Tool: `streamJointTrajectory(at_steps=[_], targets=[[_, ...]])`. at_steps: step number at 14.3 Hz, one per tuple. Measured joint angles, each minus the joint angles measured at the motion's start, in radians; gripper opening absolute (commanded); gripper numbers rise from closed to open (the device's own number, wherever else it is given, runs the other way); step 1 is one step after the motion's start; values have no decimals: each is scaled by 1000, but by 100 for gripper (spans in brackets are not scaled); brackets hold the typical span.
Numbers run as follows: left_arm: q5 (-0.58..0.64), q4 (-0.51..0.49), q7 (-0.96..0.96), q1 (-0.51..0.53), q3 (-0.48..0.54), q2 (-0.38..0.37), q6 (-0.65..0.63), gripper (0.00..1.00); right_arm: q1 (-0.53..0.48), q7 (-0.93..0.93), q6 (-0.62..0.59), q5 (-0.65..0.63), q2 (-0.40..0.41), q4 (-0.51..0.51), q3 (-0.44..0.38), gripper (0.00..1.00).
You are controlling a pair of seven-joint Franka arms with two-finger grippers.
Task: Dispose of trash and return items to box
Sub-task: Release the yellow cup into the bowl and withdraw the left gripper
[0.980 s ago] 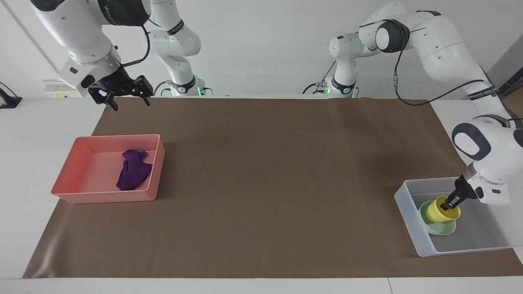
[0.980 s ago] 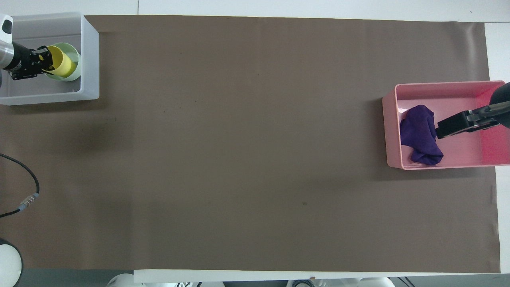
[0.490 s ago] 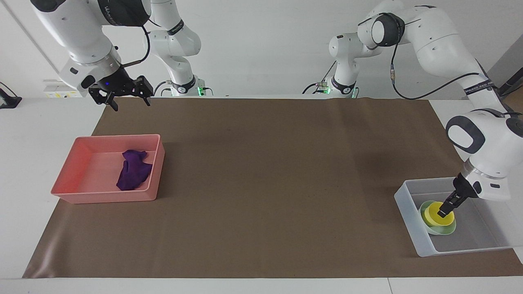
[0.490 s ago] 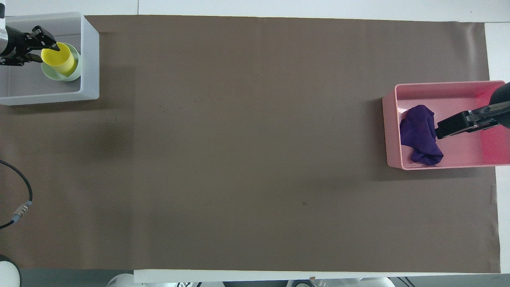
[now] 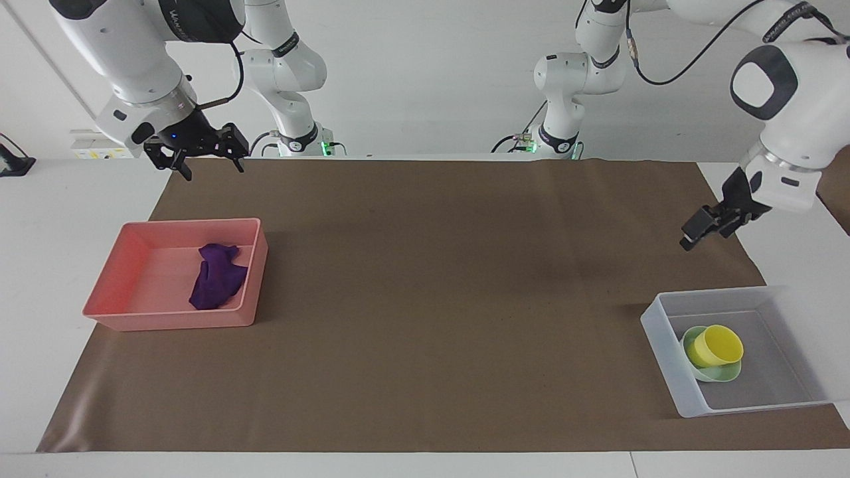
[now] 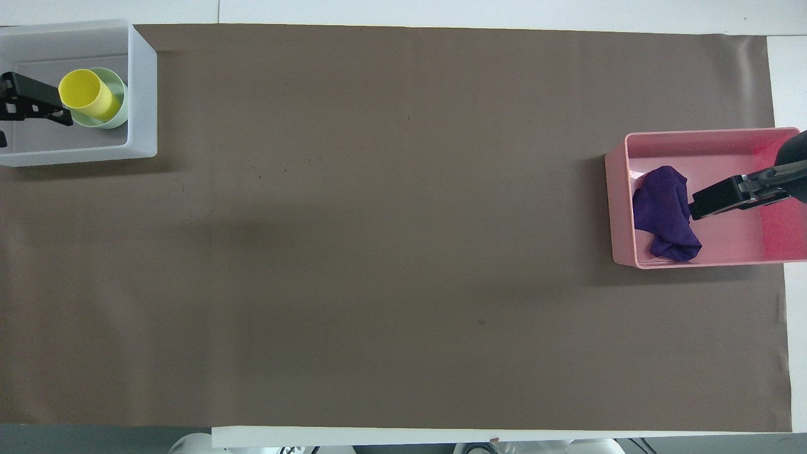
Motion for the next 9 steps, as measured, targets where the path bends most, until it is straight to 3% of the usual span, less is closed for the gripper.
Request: streamJointTrajectory(at_steps=[2,4,6,9], targets=[[9,-99,24,-24,-2,-118,-10,100,-2,0,0,0,0,0,0,100],[39,-104,113,-33,-4,-148,-39,100,-3,0,0,0,0,0,0,100],[52,-40,178,-32,3,-119,-82,100,-5,0,0,0,0,0,0,100],[54,113,200,-29,10,8,-152,100,-7,0,0,0,0,0,0,100]])
